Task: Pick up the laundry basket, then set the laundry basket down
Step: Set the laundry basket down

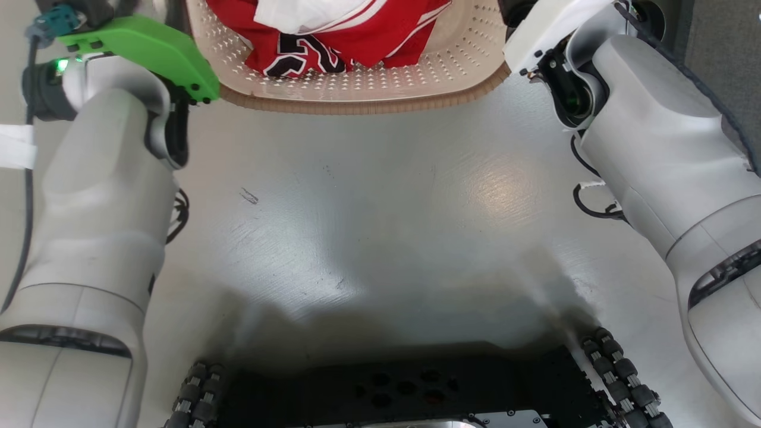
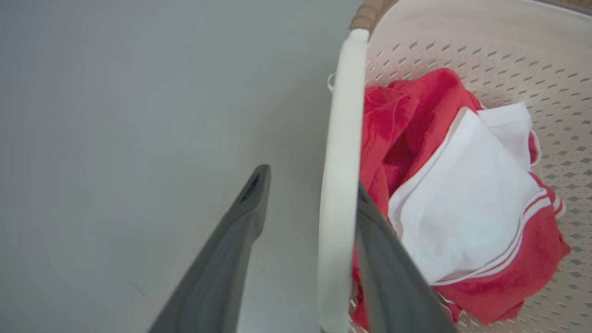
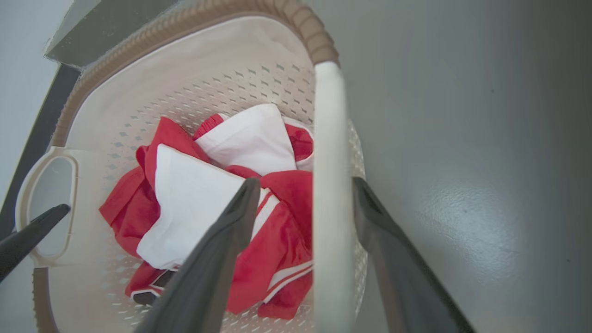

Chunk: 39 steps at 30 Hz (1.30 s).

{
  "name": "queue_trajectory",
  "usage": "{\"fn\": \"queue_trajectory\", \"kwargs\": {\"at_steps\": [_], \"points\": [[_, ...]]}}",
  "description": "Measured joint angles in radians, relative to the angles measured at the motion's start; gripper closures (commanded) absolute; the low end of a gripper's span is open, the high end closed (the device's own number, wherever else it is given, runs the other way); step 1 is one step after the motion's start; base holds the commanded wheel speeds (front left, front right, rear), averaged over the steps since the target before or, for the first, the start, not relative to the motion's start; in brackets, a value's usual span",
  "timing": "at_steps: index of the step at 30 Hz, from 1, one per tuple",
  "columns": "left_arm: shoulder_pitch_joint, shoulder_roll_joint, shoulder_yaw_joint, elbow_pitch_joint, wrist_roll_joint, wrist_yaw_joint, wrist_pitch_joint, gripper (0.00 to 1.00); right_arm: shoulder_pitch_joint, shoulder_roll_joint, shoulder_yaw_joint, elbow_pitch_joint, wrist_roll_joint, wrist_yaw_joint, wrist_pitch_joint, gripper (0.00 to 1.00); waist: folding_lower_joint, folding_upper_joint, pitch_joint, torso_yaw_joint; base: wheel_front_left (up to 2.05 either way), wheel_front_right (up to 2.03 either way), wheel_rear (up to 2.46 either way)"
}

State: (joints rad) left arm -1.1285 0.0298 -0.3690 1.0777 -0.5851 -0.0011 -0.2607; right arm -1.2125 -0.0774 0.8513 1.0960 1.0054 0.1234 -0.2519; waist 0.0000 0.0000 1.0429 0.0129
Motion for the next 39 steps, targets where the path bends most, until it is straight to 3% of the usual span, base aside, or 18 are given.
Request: {"fn": "queue_trajectory", "kwargs": {"at_steps": [39], "points": [[0.041, 0.002, 0.016, 0.018, -0.001, -0.07, 0.0, 0.0, 0.033, 0.006, -0.045, 0.061, -0.012, 0.0, 0.0, 0.0, 0.0, 0.0, -0.087, -0.01, 0.0, 0.0, 0.0]]}}
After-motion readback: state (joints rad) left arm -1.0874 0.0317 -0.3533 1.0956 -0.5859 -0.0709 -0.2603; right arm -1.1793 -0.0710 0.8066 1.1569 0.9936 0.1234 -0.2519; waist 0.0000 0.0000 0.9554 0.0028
